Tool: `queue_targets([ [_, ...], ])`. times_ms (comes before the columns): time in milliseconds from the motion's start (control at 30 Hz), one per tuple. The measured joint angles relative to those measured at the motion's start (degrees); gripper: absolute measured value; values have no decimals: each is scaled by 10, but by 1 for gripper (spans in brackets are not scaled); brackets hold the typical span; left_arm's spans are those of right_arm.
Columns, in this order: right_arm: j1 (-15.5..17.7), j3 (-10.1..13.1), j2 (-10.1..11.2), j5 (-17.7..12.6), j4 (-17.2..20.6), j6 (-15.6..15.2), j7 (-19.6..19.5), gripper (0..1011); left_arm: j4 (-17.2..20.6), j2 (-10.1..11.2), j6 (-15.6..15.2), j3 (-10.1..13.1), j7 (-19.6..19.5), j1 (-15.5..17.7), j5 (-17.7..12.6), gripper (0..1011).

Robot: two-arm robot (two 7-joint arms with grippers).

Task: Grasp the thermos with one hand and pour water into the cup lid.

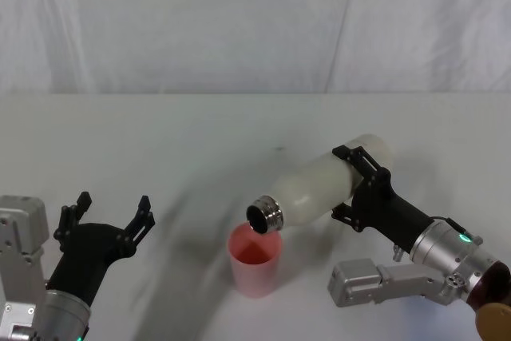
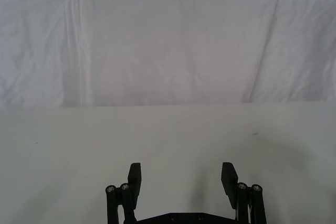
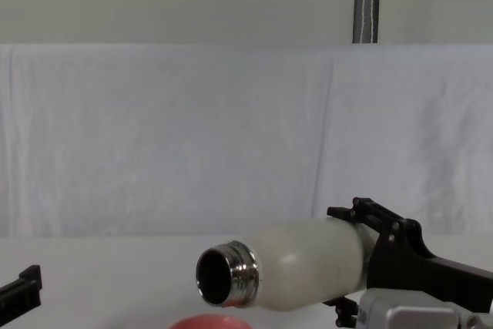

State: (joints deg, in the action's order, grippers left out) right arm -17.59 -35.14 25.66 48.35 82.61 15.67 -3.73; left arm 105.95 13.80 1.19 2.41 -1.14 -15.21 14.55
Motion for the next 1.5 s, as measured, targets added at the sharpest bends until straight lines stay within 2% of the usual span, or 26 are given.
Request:
queue_targets([
  [933,-8,-14,6,24,-4,-12,-12,956,0,0,0,0,0,0,0,1001],
  [1500,-12,-17,6,25,-8,-15,-12,956,0,0,0,0,0,0,0,1001],
])
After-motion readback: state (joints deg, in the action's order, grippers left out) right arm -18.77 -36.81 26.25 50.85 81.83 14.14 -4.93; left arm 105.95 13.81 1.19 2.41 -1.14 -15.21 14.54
